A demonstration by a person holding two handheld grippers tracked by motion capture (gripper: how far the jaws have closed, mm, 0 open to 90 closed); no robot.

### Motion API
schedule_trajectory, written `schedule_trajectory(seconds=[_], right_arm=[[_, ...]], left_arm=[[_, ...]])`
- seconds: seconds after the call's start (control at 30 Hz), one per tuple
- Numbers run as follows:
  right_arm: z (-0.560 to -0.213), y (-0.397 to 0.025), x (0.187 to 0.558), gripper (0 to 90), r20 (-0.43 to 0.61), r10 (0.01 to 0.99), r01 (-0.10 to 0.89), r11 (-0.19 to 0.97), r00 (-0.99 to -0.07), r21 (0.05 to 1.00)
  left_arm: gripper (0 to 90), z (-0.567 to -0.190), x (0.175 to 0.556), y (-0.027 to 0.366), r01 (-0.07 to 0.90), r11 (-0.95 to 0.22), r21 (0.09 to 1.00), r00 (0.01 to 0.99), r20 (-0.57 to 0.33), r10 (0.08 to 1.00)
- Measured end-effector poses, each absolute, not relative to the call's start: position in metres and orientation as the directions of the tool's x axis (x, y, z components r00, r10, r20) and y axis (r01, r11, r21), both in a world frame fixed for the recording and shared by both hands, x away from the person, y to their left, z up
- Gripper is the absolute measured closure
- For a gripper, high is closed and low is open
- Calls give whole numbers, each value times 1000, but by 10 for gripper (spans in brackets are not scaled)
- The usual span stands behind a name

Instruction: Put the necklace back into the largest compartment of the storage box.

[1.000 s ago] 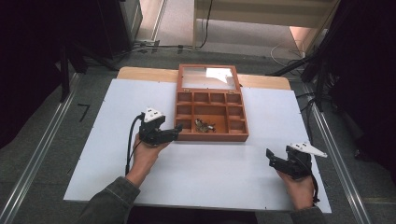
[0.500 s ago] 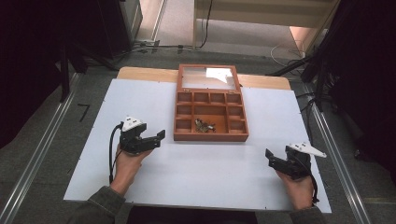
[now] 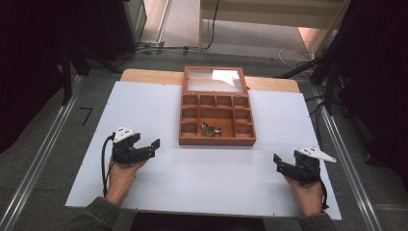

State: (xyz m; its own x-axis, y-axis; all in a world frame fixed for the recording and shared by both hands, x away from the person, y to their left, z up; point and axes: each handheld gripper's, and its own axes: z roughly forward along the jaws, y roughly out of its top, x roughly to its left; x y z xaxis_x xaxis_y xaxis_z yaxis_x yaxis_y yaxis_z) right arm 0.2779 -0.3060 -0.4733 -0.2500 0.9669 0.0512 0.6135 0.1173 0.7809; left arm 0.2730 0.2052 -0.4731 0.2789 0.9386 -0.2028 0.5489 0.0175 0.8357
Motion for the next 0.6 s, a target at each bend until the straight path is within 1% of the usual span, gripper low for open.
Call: schedule_trajectory(seconds=[0.2, 0.33, 0.6], right_arm=[[-474, -306, 278, 179, 48, 967, 613, 121, -252, 781], [-473, -306, 278, 180, 50, 967, 614, 118, -250, 781], [-473, -305, 277, 179, 51, 967, 612, 118, -250, 782]], left_arm=[[177, -473, 268, 213, 545, 29, 838, 261, -202, 944], [178, -475, 264, 219, 554, 48, 831, 249, -221, 943], [177, -479, 254, 230, 556, 49, 830, 217, -202, 955]])
